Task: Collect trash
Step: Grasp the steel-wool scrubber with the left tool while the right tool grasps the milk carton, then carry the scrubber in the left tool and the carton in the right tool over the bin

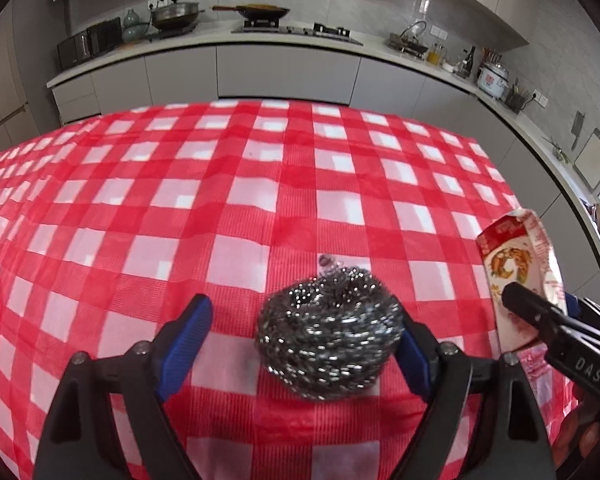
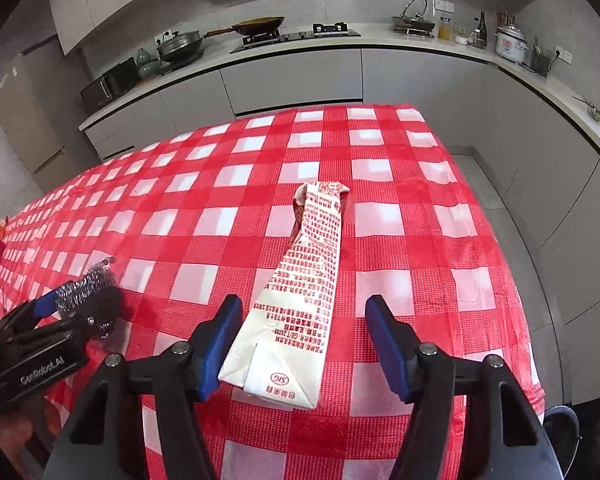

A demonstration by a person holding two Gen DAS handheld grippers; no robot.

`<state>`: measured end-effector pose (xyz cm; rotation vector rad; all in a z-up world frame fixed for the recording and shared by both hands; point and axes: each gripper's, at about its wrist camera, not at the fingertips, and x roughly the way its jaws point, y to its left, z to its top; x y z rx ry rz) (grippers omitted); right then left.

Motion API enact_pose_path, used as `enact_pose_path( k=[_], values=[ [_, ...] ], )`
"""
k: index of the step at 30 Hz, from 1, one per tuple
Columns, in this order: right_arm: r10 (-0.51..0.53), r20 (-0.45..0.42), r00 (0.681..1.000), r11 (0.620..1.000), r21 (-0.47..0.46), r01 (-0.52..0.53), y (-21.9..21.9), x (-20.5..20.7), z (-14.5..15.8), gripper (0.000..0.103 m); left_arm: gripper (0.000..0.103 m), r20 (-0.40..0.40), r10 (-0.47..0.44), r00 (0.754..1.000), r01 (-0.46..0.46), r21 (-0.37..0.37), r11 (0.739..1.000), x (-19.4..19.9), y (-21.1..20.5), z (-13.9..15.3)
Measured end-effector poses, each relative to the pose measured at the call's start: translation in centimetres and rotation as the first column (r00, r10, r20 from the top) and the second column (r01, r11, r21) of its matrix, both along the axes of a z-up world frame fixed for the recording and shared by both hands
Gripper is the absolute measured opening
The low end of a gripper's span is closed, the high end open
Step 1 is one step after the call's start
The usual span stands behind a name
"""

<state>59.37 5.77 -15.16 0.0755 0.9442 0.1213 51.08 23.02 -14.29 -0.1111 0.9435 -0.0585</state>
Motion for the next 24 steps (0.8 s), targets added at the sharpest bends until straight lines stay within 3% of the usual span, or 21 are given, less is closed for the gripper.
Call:
enact_pose_path(
  k=[2, 3, 4, 5, 15, 24],
  values=[
    [0.005, 0.000, 1.000, 1.000, -0.003, -0.005, 0.1, 0.1, -0.2, 0.066, 0.084, 0.008, 0.006, 1.000, -0.006, 0.006, 1.000, 0.1, 0.0, -0.1],
    [0.010, 0.000, 1.000, 1.000, -0.006, -0.010, 0.2, 0.2, -0.3, 0.062, 0.076, 0.011, 0.004, 1.000, -0.004, 0.013, 1.000, 0.2, -0.1, -0.1],
    [0.016, -0.006, 1.000, 1.000, -0.008, -0.016, 0.2, 0.3, -0.3, 0.040, 0.069, 0.019, -0.001, 1.000, 0.000, 0.018, 1.000, 0.2, -0.2, 0.0],
    [0.015, -0.011, 1.000, 1.000, -0.014, -0.015, 0.3, 0.3, -0.4, 0.038, 0.055, 0.025, -0.006, 1.000, 0.006, 0.011, 1.000, 0.1, -0.2, 0.2],
    [0.048, 0.046, 0.998, 0.999, 0.021, -0.049, -0.1, -2.2, 1.6, 0.038, 0.052, 0.082, 0.028, 0.996, -0.027, -0.021, 0.999, -3.5, 1.0, 1.9],
    [0.092, 0.090, 0.992, 0.995, 0.032, -0.095, -1.5, -6.7, 3.5, 0.038, 0.052, 0.122, 0.050, 0.991, -0.054, 0.032, 0.998, -7.3, -0.2, 3.6]
  ],
)
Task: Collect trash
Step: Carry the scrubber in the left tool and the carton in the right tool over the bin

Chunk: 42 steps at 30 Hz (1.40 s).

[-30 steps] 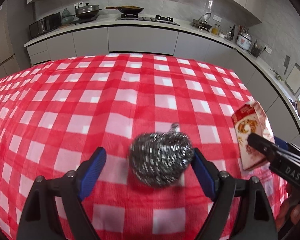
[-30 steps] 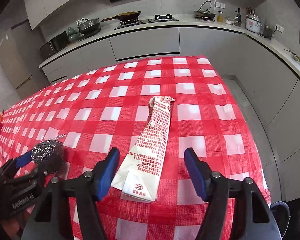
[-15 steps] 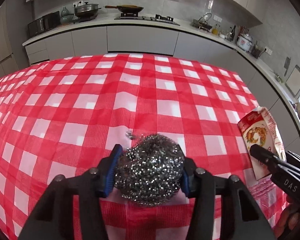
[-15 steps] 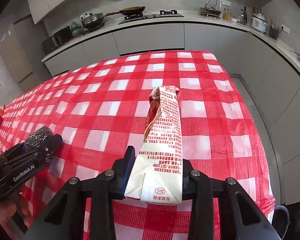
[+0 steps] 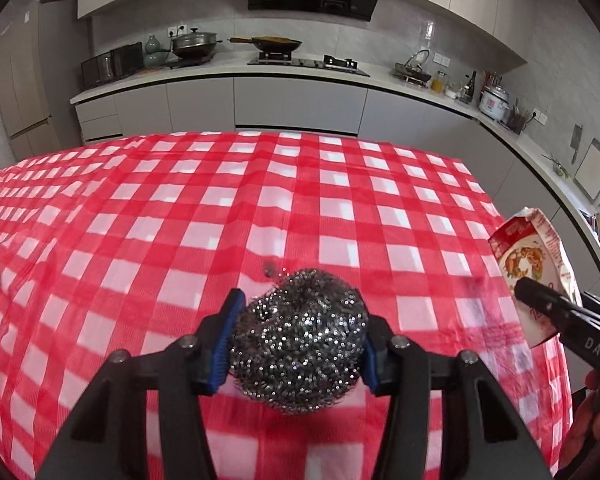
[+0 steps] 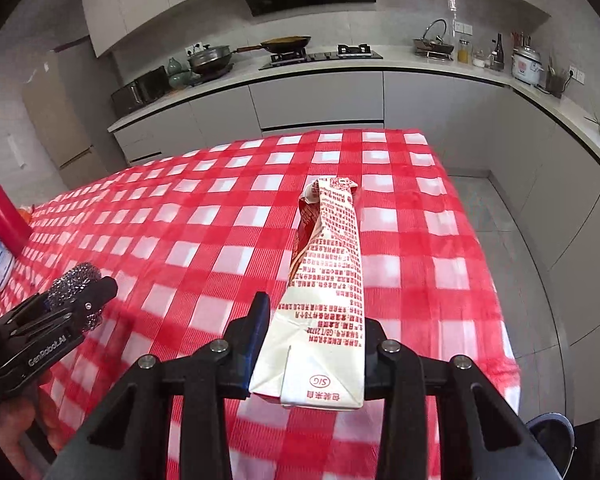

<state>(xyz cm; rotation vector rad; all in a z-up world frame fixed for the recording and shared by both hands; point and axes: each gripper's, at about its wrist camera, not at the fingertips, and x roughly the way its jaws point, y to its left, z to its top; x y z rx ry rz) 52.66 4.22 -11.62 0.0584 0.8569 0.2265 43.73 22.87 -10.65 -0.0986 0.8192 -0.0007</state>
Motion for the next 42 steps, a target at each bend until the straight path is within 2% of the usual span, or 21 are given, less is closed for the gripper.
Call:
enact_pose_path(
  k=[9, 16, 27, 34, 37, 42],
  values=[
    [0.073, 0.018, 0.997, 0.997, 0.023, -0.073, -3.6, -6.7, 1.5, 0.038, 0.052, 0.027, 0.041, 0.999, -0.042, 0.027, 0.999, -5.7, -4.3, 1.8],
    [0.108, 0.028, 0.994, 0.994, 0.032, -0.109, -8.8, -12.6, 2.4, 0.038, 0.052, 0.050, 0.076, 0.996, -0.077, 0.026, 0.997, -11.3, -8.6, 3.1],
    [0.064, 0.032, 0.997, 0.998, -0.001, -0.064, -19.8, -19.7, 2.7, 0.038, 0.052, 0.068, 0.008, 0.998, -0.009, 0.017, 1.000, -15.9, -18.1, 3.1],
    [-0.039, -0.014, 0.999, 0.998, -0.054, 0.038, -29.0, -21.9, -0.4, 0.038, 0.052, 0.053, -0.092, 0.994, 0.092, 0.000, 0.996, -17.2, -25.2, 1.3],
    [-0.079, -0.066, 0.995, 0.994, -0.078, 0.074, -33.6, -22.2, -3.4, 0.038, 0.052, 0.046, -0.129, 0.991, 0.130, -0.007, 0.991, -17.5, -28.1, 0.4],
    [-0.093, -0.129, 0.987, 0.993, -0.086, 0.083, -38.2, -22.3, -8.2, 0.038, 0.052, 0.035, -0.185, 0.982, 0.186, -0.040, 0.982, -17.5, -33.2, -1.6]
  ],
)
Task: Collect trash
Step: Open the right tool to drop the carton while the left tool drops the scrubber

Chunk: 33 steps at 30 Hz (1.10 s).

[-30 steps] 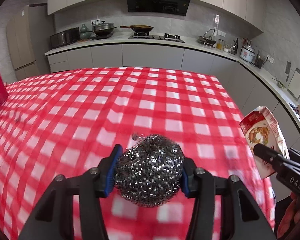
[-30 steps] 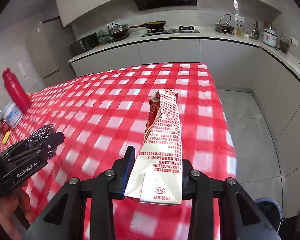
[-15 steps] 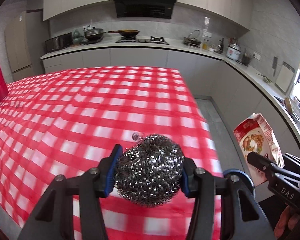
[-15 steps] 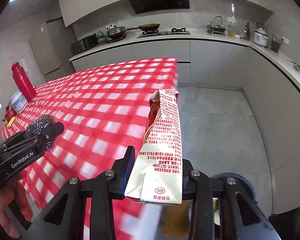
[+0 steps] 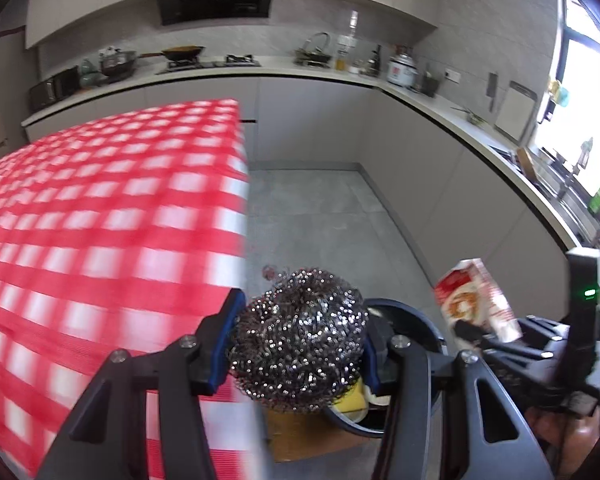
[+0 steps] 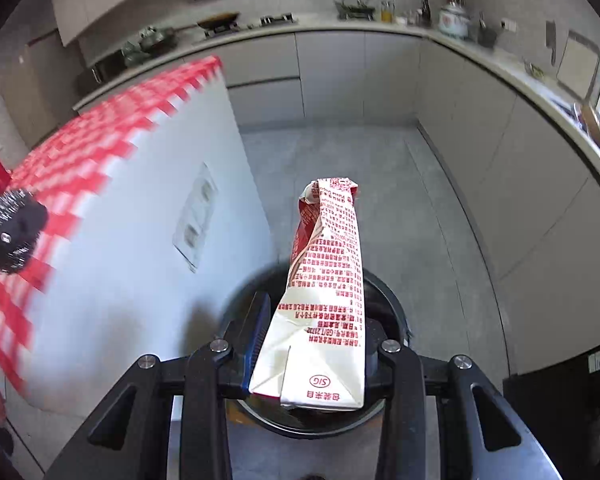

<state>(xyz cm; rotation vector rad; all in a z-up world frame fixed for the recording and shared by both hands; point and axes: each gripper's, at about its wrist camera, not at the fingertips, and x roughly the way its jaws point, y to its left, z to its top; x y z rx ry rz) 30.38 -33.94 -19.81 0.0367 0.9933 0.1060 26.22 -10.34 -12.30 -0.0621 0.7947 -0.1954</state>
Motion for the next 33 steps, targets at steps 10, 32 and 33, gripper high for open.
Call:
enact_pose_path(
  k=[10, 32, 33],
  values=[
    [0.016, -0.037, 0.999, 1.000, 0.015, -0.015, -3.8, 1.5, -5.8, 0.081, 0.052, -0.046, 0.000, 0.999, 0.002, 0.027, 1.000, 0.1, -5.5, -4.2],
    [-0.120, -0.013, 0.993, 0.993, -0.004, 0.120, -10.2, -0.6, -5.3, 0.081, 0.093, -0.166, 0.070, 0.984, -0.060, 0.066, 0.996, 0.8, -11.6, -12.4],
    [-0.124, -0.016, 0.992, 0.992, -0.005, 0.124, -10.2, -0.6, -5.4, 0.083, 0.095, -0.156, 0.067, 0.985, -0.057, 0.070, 0.996, 0.5, -11.6, -11.8]
  ],
)
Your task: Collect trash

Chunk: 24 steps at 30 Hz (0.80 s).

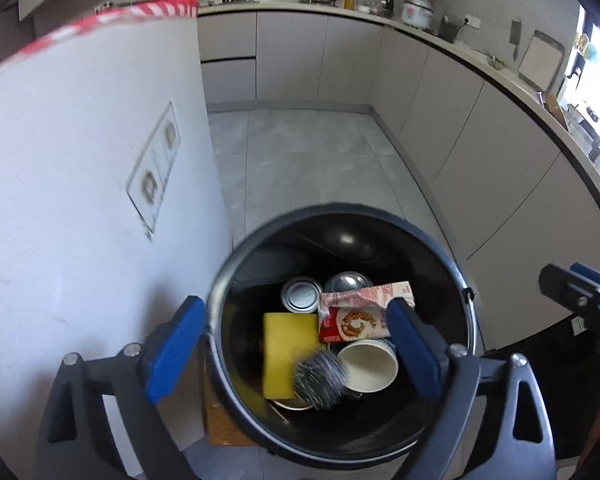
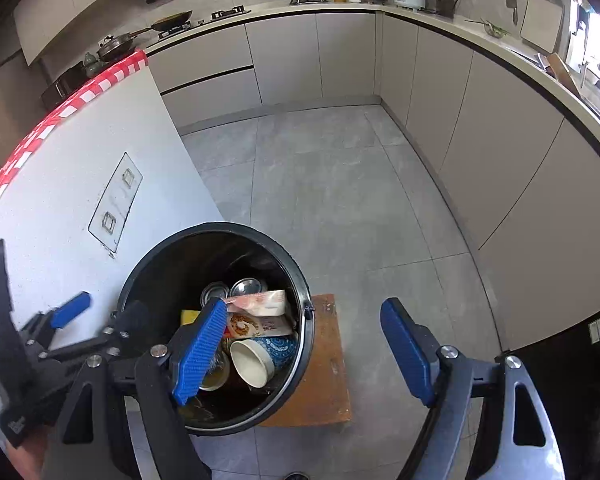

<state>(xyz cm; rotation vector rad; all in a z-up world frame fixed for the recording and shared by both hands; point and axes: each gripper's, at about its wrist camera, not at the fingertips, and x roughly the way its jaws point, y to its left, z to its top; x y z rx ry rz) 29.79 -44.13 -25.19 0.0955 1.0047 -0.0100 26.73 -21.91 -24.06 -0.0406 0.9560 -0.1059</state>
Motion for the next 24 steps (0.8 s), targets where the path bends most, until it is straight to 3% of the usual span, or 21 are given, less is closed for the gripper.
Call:
enact_pose_path(
  k=[2, 4, 14, 22, 24],
  values=[
    [-0.011, 0.000, 1.000, 1.000, -0.003, 0.011, 0.1, 0.1, -0.1, 0.095, 0.103, 0.011, 0.005, 1.000, -0.005, 0.031, 1.000, -0.4, 0.0, 0.9],
    [-0.033, -0.010, 0.999, 0.999, -0.005, 0.033, 0.0, 0.2, -0.2, 0.102, 0.103, 0.026, -0.007, 1.000, 0.006, 0.040, 0.999, -0.8, 0.2, 1.5],
    [-0.031, 0.005, 1.000, 0.999, -0.023, 0.031, 0.5, -1.0, 1.9, 0.103, 0.103, 0.066, -0.023, 0.998, 0.020, 0.048, 0.999, -1.9, 1.0, 5.3],
    [0.025, 0.055, 0.998, 0.999, -0.037, -0.023, 3.3, -8.7, 9.2, 0.103, 0.103, 0.111, 0.010, 0.994, -0.011, 0.004, 1.000, -8.0, 5.7, 12.4],
    [0.039, 0.069, 0.997, 0.998, -0.046, -0.036, 4.3, -10.7, 10.7, 0.103, 0.103, 0.119, 0.008, 0.993, -0.011, 0.025, 1.000, -10.0, 6.8, 13.9]
  ],
)
